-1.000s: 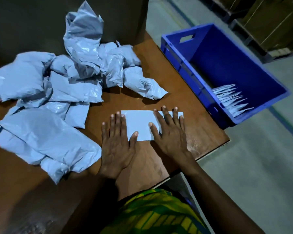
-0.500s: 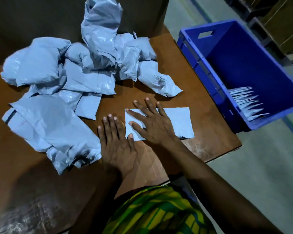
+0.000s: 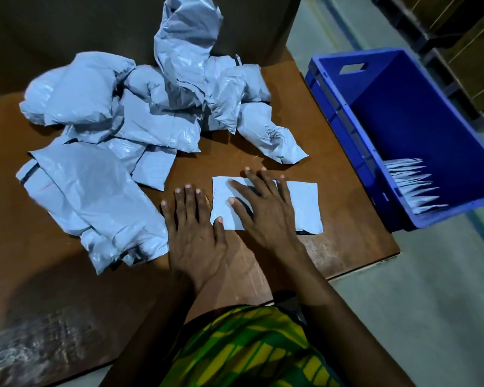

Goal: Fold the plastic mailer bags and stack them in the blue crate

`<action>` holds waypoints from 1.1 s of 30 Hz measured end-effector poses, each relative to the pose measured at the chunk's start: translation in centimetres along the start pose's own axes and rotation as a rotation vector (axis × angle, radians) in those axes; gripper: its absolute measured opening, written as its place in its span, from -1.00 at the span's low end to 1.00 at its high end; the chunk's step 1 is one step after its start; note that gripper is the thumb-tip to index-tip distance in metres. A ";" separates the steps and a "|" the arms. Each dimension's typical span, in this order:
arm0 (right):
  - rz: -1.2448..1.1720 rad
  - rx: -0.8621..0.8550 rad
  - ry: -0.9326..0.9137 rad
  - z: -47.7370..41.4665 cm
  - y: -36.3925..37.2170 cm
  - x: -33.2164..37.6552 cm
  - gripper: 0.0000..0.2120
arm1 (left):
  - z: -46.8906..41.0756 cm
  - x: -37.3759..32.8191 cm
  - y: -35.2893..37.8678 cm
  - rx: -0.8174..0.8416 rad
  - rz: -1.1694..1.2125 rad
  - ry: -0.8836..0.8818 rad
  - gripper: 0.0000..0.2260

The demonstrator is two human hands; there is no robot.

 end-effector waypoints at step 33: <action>-0.291 -0.190 -0.198 2.7 0.4 3.7 -0.80 | -7.8 5.1 1.8 -0.080 0.542 0.072 -0.79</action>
Point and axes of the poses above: each hand's wrist, its own z-axis away from the middle knuckle, its own y-axis out of the palm, x = y × z, the point moved 3 cm from there along -z, towards the middle knuckle, and after that the axes turned 9 degrees about -x, right-handed, at the moved point
